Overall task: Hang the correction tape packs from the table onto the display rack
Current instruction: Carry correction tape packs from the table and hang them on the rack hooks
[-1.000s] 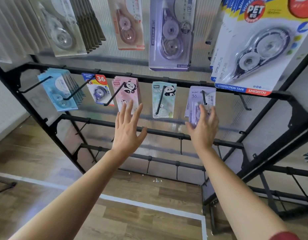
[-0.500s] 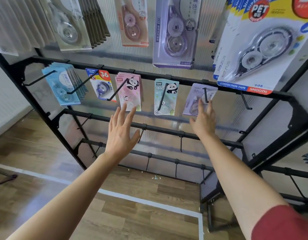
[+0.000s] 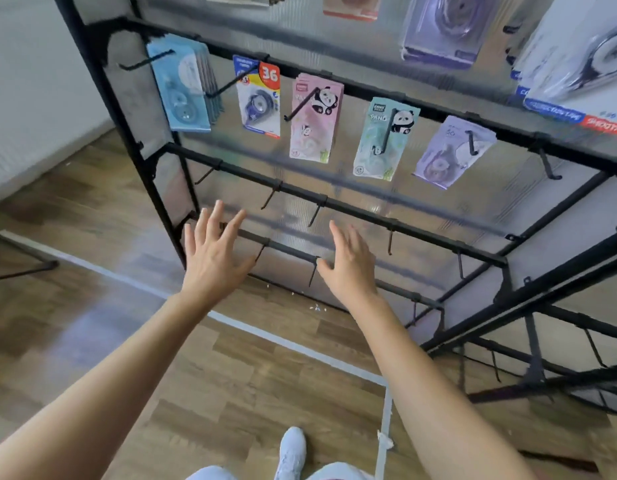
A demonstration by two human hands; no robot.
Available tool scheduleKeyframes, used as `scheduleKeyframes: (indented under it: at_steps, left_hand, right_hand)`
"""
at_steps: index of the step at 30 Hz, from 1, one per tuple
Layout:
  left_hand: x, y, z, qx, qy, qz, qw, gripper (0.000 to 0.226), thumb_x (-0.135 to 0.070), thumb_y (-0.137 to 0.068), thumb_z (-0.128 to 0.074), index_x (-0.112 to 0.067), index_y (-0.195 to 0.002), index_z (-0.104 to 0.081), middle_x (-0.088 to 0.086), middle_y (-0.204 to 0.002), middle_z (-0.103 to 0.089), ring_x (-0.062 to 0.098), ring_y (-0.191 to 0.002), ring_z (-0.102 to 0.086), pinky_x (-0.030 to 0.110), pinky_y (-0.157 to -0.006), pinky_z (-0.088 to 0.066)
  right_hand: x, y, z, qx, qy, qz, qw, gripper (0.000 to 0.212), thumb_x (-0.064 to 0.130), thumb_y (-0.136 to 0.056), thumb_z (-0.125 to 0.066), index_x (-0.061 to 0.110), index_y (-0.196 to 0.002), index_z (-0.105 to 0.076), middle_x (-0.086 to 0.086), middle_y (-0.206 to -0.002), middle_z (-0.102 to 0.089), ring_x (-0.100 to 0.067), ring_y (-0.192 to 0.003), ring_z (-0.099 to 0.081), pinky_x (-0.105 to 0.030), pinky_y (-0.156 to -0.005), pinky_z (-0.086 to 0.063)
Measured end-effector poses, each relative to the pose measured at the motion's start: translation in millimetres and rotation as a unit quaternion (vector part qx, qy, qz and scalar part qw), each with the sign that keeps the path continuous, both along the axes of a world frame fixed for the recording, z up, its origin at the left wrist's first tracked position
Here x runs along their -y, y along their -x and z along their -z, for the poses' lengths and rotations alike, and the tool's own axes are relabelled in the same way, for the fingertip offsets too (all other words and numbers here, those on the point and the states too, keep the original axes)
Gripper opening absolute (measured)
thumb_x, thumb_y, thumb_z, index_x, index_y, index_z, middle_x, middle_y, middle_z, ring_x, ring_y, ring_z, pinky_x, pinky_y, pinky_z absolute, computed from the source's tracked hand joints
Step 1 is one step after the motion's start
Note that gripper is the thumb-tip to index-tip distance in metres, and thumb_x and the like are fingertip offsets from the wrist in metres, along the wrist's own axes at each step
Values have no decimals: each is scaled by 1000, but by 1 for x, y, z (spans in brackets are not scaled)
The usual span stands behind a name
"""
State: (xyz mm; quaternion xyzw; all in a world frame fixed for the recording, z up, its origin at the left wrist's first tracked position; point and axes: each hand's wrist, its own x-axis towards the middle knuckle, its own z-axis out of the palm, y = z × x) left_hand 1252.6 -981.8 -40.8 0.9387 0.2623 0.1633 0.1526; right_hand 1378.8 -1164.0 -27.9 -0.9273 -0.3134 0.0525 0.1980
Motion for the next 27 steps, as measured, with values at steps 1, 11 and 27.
scheduleKeyframes:
  at_steps: [1,11,27]
  left_hand:
    - [-7,17,4,-8,8,-13,1000,72,-35,-89,-61,-26,-150,-24,10,-160,-3,29,-147,5,47,-116,9]
    - [-67,241,28,-76,101,-166,978,71,-39,-90,-59,-27,-150,-23,8,-160,-1,27,-147,3,47,-117,4]
    - [-158,571,29,-43,170,-529,830,69,-35,-93,-56,-28,-151,-20,5,-161,3,24,-147,3,43,-118,2]
  right_hand:
    - [-10,16,1,-6,3,-18,1000,66,32,-95,-52,19,-150,-20,-13,-156,-17,-29,-142,-18,-43,-113,-20]
    - [-122,199,13,-75,64,-159,982,68,32,-94,-51,24,-151,-16,-9,-157,-15,-26,-143,-14,-42,-113,-15]
    - [-349,472,34,-89,107,-482,865,68,34,-94,-51,26,-151,-16,-10,-157,-17,-25,-144,-12,-44,-116,-11]
